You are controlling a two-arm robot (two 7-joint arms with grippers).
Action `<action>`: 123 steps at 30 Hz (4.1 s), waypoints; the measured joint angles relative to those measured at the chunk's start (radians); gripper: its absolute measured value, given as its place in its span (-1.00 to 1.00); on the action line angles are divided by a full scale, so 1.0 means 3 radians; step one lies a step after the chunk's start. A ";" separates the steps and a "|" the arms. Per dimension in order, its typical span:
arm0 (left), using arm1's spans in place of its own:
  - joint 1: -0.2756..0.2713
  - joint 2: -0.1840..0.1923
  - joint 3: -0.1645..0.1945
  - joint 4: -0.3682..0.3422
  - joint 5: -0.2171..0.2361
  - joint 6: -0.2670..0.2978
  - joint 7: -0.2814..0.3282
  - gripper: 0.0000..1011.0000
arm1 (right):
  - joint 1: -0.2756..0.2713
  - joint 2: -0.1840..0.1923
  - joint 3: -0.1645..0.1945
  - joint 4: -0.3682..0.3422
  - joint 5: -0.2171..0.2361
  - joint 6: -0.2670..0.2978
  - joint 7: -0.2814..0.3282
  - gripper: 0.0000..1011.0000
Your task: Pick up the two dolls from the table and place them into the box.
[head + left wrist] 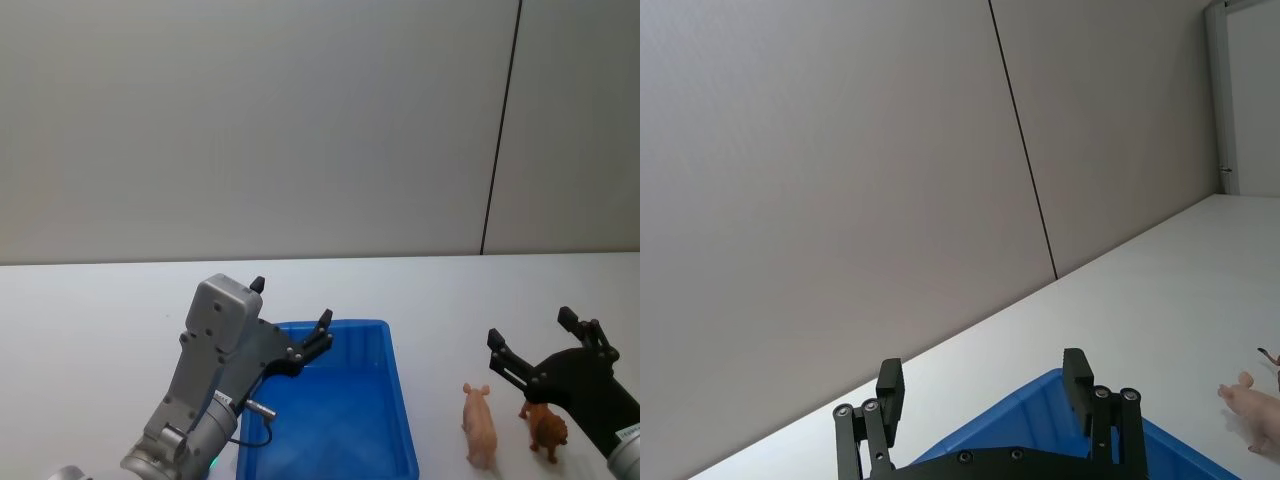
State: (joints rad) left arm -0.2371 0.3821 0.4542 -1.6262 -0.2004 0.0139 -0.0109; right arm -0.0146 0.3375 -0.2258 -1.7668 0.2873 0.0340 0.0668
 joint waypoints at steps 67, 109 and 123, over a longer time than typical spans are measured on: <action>0.0000 0.0000 0.0000 0.0000 0.0000 0.0000 0.0000 0.98 | -0.0091 0.0366 0.0222 0.0427 0.0258 0.0452 0.0566 0.98; 0.0000 0.0000 0.0000 0.0000 0.0000 0.0000 0.0000 0.98 | 0.0290 0.0227 0.0140 0.0714 0.0086 0.0359 0.0828 -0.15; 0.0000 0.0000 0.0000 0.0000 0.0000 0.0000 0.0000 0.98 | 0.0603 0.0090 0.0055 0.0646 0.0027 0.0408 0.1235 -0.15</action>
State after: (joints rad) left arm -0.2371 0.3821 0.4542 -1.6262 -0.2003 0.0139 -0.0109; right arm 0.1663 0.3644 -0.2093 -1.5729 0.2956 0.1565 0.4373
